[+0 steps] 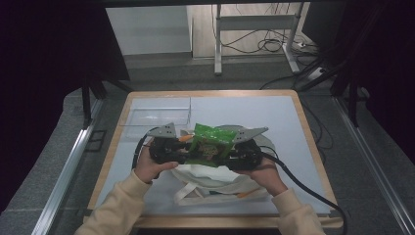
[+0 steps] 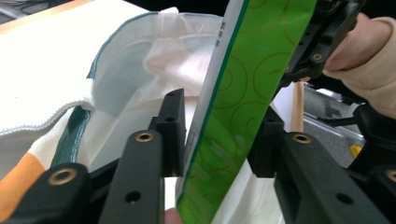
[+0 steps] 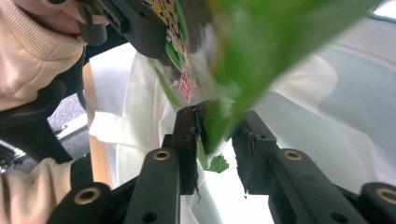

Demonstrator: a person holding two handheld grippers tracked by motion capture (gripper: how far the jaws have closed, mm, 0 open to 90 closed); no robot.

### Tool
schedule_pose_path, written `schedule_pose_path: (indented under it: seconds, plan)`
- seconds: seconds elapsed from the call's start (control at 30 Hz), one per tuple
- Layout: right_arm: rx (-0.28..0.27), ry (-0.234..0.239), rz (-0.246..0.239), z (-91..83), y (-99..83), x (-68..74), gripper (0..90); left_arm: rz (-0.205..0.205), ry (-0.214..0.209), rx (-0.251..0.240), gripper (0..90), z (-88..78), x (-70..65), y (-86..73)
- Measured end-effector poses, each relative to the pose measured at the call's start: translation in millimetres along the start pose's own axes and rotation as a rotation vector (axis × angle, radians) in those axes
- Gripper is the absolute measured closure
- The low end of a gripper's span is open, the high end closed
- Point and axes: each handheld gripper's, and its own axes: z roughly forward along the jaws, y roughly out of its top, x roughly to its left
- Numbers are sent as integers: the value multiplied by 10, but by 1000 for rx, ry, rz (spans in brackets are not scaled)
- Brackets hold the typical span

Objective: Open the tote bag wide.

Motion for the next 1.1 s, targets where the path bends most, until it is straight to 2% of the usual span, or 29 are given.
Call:
schedule_pose_path:
  seconds: [0.1,0.17,0.2,0.33,0.47,0.53,0.63,0.73,0.9,0.97,1.1]
  plan:
    - [6,5,-9,1,0,-2,731,-6,-2,1,610,12,16,-14]
    - [9,5,-10,-3,3,-9,729,-11,-6,7,630,12,15,-18]
    - [7,4,-10,-7,4,-12,717,-17,-23,9,658,9,19,-19]
    - [-37,-16,-17,-38,17,-12,649,-14,-43,3,713,11,15,-22]
    - [-73,-4,-23,-37,19,-16,583,-22,-78,-13,719,11,32,-31]
    - [-76,5,-24,-13,19,-10,572,-16,-77,-9,719,23,20,-30]
    - [-65,24,-13,4,11,-27,619,-12,-70,-1,718,21,26,-35]
    - [-75,79,8,-17,0,-71,684,-17,-86,-5,713,8,53,-44]
    - [-67,93,5,-23,1,-69,729,-18,-50,0,632,40,56,-54]
    - [-60,93,7,-25,1,-71,734,-4,-35,12,595,60,45,-55]
    - [-42,84,4,-52,-1,-77,737,17,1,13,424,60,18,-47]
